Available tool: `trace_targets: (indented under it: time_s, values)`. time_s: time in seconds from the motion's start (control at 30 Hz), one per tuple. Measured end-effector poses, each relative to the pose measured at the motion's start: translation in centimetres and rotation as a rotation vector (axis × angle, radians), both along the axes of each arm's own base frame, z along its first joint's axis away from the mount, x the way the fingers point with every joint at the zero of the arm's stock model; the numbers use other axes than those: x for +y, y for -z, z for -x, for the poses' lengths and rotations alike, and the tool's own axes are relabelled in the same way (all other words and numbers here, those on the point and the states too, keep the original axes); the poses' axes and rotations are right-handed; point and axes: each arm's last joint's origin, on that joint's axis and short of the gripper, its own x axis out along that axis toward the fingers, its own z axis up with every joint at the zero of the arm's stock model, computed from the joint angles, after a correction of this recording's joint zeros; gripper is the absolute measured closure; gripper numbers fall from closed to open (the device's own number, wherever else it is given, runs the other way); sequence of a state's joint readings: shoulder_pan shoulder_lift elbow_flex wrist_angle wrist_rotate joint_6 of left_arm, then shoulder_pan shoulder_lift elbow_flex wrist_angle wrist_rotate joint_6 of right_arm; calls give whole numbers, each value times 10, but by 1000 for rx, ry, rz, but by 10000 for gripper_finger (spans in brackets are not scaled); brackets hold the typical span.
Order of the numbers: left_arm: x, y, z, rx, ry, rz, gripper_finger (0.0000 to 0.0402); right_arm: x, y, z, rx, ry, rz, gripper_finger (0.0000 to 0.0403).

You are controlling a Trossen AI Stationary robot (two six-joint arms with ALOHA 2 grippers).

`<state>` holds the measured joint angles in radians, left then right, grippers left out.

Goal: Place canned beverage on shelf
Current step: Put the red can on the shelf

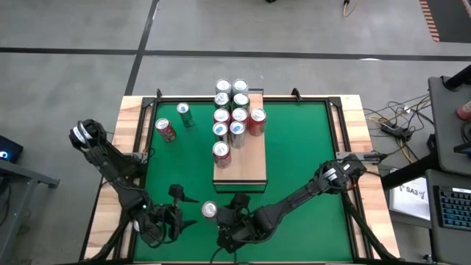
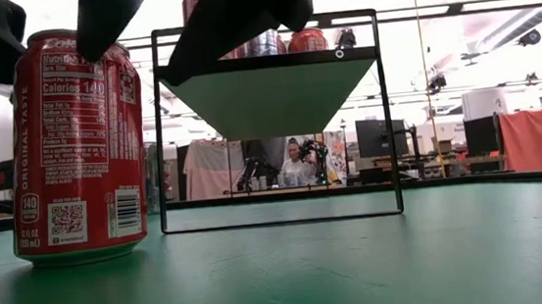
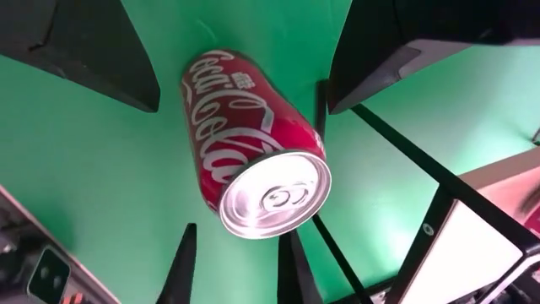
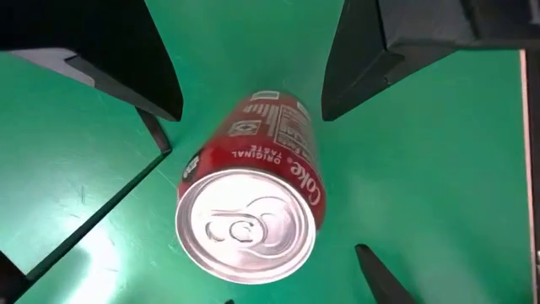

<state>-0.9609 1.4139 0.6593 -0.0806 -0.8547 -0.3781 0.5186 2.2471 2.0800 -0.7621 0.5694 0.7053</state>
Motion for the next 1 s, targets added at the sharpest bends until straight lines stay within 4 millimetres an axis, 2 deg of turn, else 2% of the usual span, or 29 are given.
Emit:
trace_targets:
  time_s: [0.37, 1.0]
  values:
    - [5, 9, -3, -96, -7, 151, 77, 3, 9, -5, -70, -8, -33, 129]
    - [5, 11, -2, -84, 42, 194, 77, -9, 31, -15, -175, 15, -14, 128]
